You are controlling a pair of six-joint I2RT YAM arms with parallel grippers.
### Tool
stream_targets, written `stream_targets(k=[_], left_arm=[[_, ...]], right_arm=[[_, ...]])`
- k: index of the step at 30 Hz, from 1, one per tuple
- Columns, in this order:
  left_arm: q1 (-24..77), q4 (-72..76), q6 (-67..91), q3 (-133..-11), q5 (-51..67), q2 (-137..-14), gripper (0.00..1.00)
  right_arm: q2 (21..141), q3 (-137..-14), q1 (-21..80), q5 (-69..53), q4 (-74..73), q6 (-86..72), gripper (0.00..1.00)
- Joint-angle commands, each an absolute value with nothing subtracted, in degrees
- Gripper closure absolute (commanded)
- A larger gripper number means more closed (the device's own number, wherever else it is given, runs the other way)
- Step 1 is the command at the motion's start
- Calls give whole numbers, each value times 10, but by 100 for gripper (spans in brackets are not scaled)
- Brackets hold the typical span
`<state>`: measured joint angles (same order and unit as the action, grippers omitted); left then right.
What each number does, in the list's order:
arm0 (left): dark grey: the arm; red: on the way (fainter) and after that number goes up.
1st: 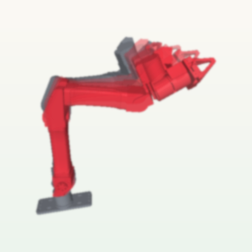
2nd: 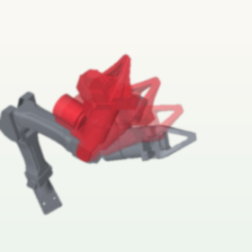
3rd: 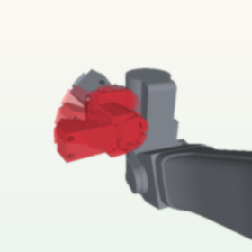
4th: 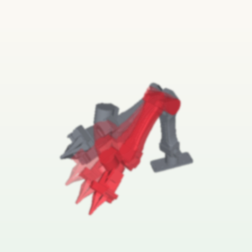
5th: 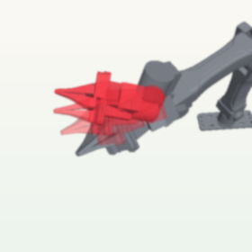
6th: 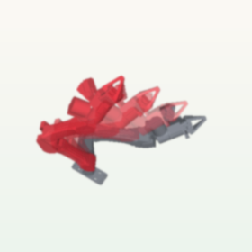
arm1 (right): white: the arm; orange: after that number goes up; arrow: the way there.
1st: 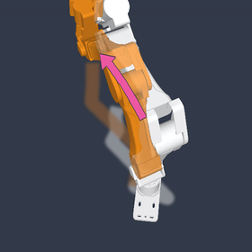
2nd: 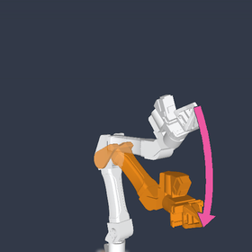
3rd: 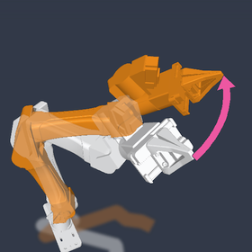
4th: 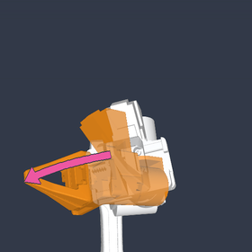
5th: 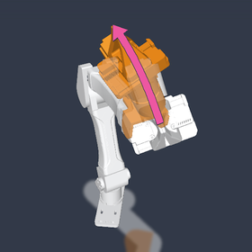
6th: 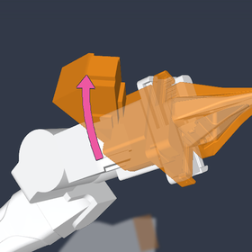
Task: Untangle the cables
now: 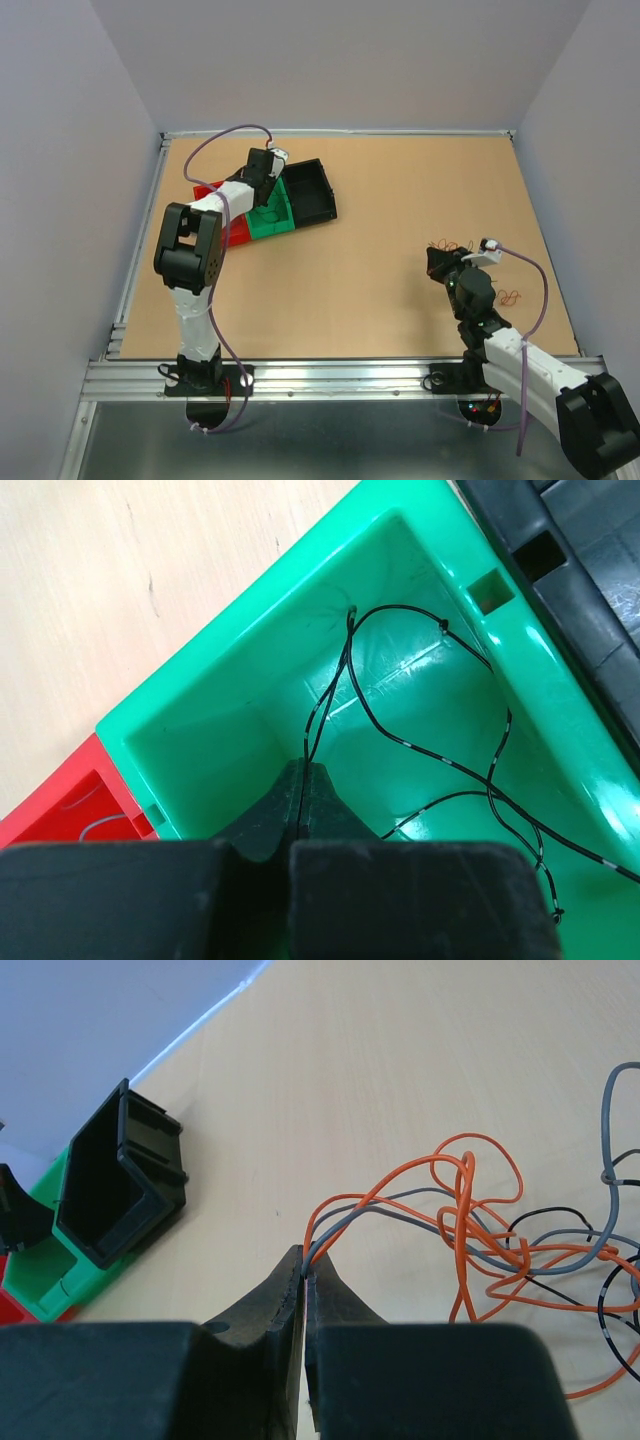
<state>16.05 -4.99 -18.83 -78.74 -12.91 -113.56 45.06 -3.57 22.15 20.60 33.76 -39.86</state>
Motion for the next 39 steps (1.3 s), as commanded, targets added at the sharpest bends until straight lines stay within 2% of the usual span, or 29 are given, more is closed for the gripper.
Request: stream_targets(k=[1, 3, 4, 5, 8, 16, 26, 28, 29, 33, 35, 36, 37, 39], left_arm=[[161, -30, -190, -782, -160, -1150, 100], [160, -17, -188, -777, -165, -1149, 100], [158, -12, -188, -773, -165, -1144, 97], [156, -9, -185, -770, -158, -1136, 85], [152, 10, -178, -744, -124, -1093, 67], [152, 25, -168, -692, -83, -987, 43], [150, 63, -172, -624, -55, -877, 39], [150, 76, -181, -597, -3, -839, 38], [151, 81, -187, -578, 69, -825, 38], [165, 108, -209, -525, 192, -763, 34], [174, 134, -221, -489, 237, -729, 32], [184, 151, -224, -477, 245, -718, 31], [188, 157, -229, -467, 255, -701, 31], [199, 170, -245, -440, 272, -687, 29]], right_arm=[[451, -27, 221, 203, 376, -391, 99], [452, -28, 221, 201, 377, -391, 99], [453, -28, 221, 201, 377, -390, 99], [453, -28, 221, 201, 377, -390, 99], [456, -30, 221, 193, 378, -388, 99], [498, -52, 221, 130, 388, -364, 99], [555, -71, 221, 79, 413, -348, 99], [573, -81, 221, 37, 424, -338, 99], [580, -83, 221, 13, 434, -322, 99], [629, -91, 228, -165, 526, -303, 99], [655, -105, 266, -256, 567, -286, 99], [661, -113, 285, -275, 570, -275, 97], [666, -120, 331, -287, 570, -265, 80], [674, -137, 360, -288, 570, -247, 50]])
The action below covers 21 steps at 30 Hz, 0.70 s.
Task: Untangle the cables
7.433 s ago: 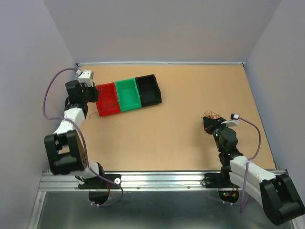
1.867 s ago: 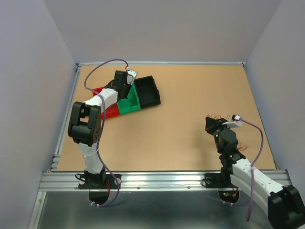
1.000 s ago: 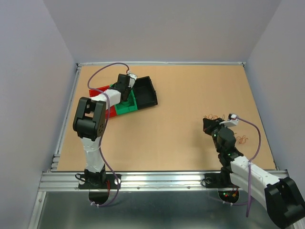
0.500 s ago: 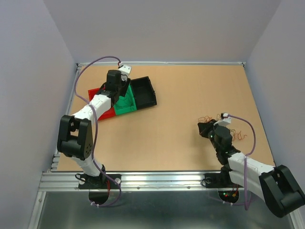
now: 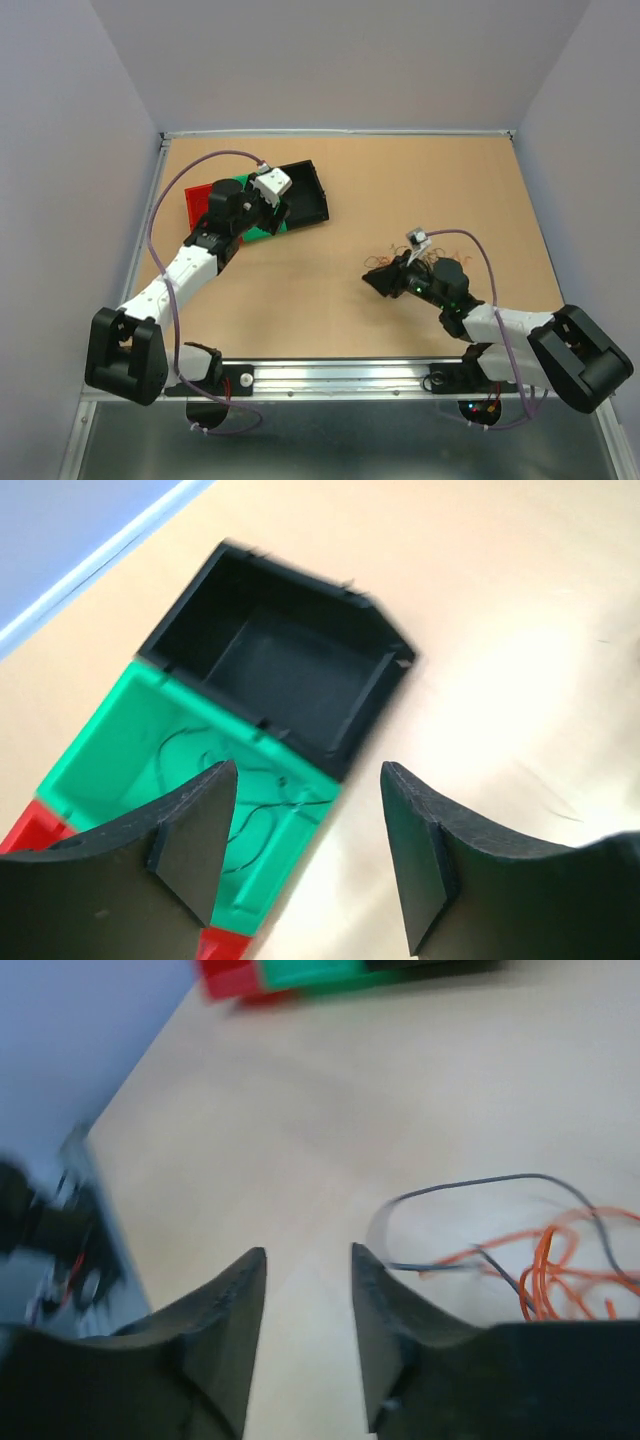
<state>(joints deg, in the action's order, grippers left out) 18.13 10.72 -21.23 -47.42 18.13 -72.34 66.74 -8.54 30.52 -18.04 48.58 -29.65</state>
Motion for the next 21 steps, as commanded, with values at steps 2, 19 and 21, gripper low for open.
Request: stream_targets(k=[2, 19, 21], left_arm=[[218, 170, -264, -425, 280, -679, 28], [455, 201, -345, -388, 145, -729, 28], [475, 207, -349, -393, 114, -744, 28]], right_arm=[[665, -131, 367, -257, 580, -262, 33], [519, -175, 367, 169, 163, -284, 31], [545, -191, 367, 183, 143, -295, 32]])
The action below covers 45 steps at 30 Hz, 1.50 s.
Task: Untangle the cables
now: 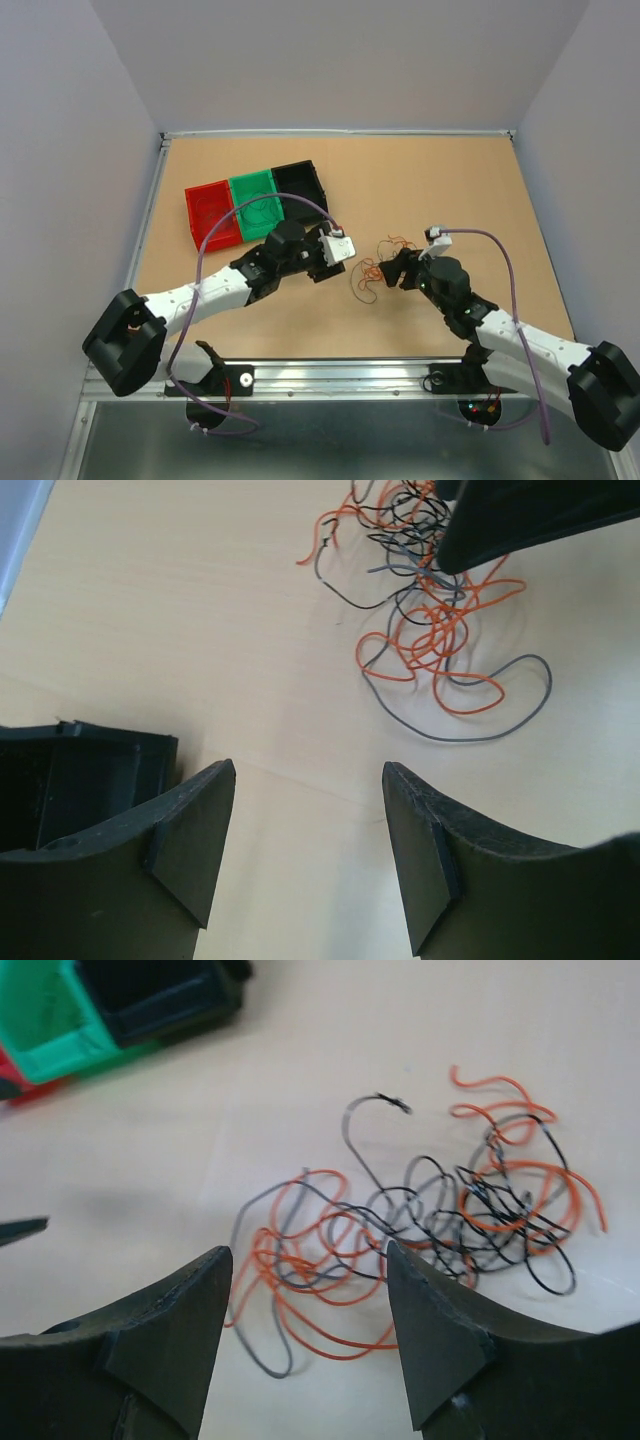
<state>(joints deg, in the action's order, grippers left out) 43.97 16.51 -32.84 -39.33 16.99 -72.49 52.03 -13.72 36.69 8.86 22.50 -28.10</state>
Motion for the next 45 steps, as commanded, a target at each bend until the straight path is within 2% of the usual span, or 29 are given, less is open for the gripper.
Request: stream_targets(k=[1, 4, 9, 12, 13, 14, 15, 18, 26, 31, 33, 34, 35, 37, 40, 41, 45], left_arm=[[482, 208, -348, -396, 105, -763, 28], [506, 214, -348, -400, 84, -787, 28], [507, 245, -348, -388, 45, -799, 30], [506, 253, -341, -384, 33, -791, 30], [505, 257, -338, -382, 33, -783, 30], [500, 259, -337, -380, 35, -780, 30], [494, 263, -328, -381, 39, -773, 30], [469, 262, -315, -388, 68, -765, 30], [439, 260, -308, -382, 112, -737, 30], [439, 251, -311, -381, 151, -721, 28], [439, 246, -309, -388, 161, -720, 28], [439, 245, -305, -393, 161, -724, 28], [439, 245, -302, -398, 161, -729, 27], [439, 238, -292, -426, 163, -750, 27], [442, 237, -298, -469, 163, -797, 26], [442, 238, -301, -482, 161, -814, 26], [444, 197, -292, -588, 162, -922, 26]], right_arm=[[554, -197, 367, 205, 139, -299, 33], [584, -207, 367, 227, 134, -305, 40], [643, -230, 367, 214, 145, -304, 42], [687, -241, 367, 194, 177, -295, 57], [697, -243, 367, 167, 185, -287, 71], [700, -243, 367, 145, 211, -267, 76], [700, -233, 367, 91, 227, -257, 86], [688, -220, 368, 22, 283, -238, 99], [633, -179, 372, -130, 358, -224, 100], [612, -168, 374, -149, 377, -232, 97], [606, -167, 374, -112, 362, -245, 82], [601, -169, 374, -54, 351, -251, 70], [599, -170, 374, -26, 329, -260, 65], [596, -171, 374, 63, 310, -274, 60], [592, -172, 374, 171, 285, -297, 58], [582, -169, 374, 191, 273, -301, 49], [514, -144, 374, 267, 248, -329, 34]])
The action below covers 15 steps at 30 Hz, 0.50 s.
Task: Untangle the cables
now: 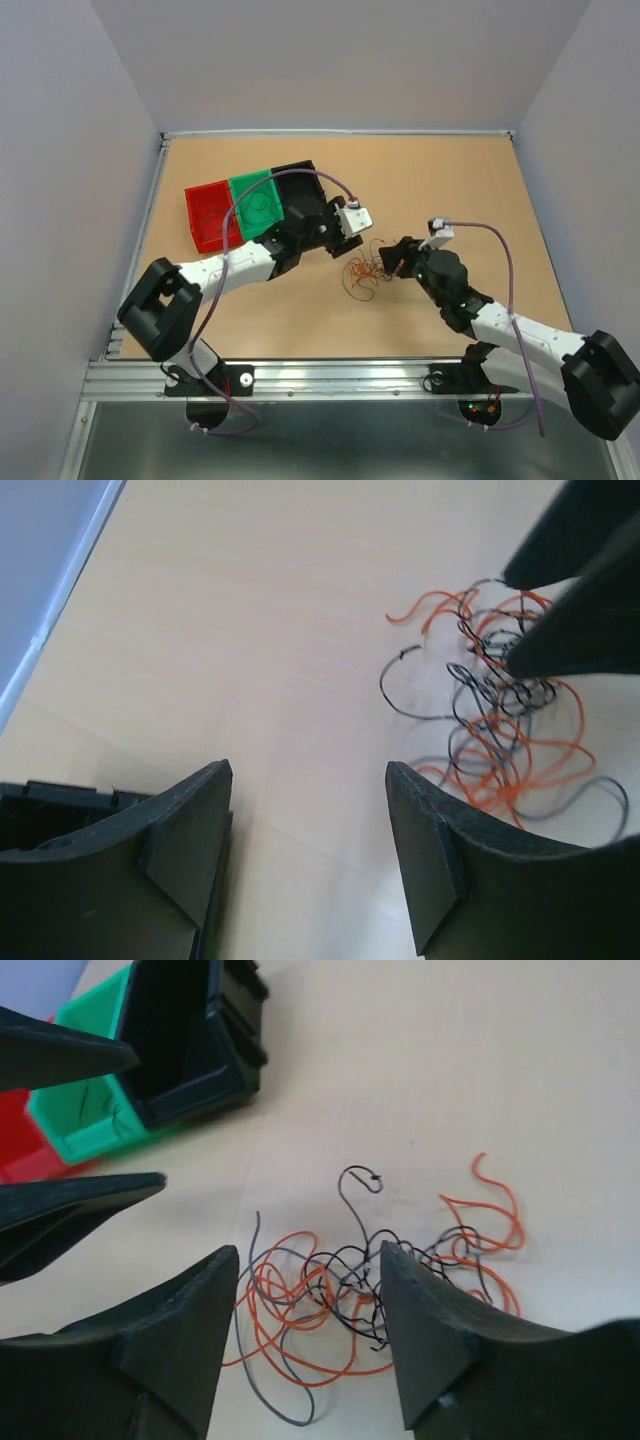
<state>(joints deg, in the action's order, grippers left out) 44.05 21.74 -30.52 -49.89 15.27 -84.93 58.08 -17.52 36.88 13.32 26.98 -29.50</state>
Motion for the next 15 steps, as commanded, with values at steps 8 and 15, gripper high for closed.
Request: stream_targets(k=[8, 15], left_arm=[[445, 134, -255, -697, 200, -1077, 25], [446, 105, -252, -737, 267, -1115, 27]], right_arm=[[417, -131, 374, 321, 168, -333, 27], [432, -136, 374, 319, 168, -332, 27]])
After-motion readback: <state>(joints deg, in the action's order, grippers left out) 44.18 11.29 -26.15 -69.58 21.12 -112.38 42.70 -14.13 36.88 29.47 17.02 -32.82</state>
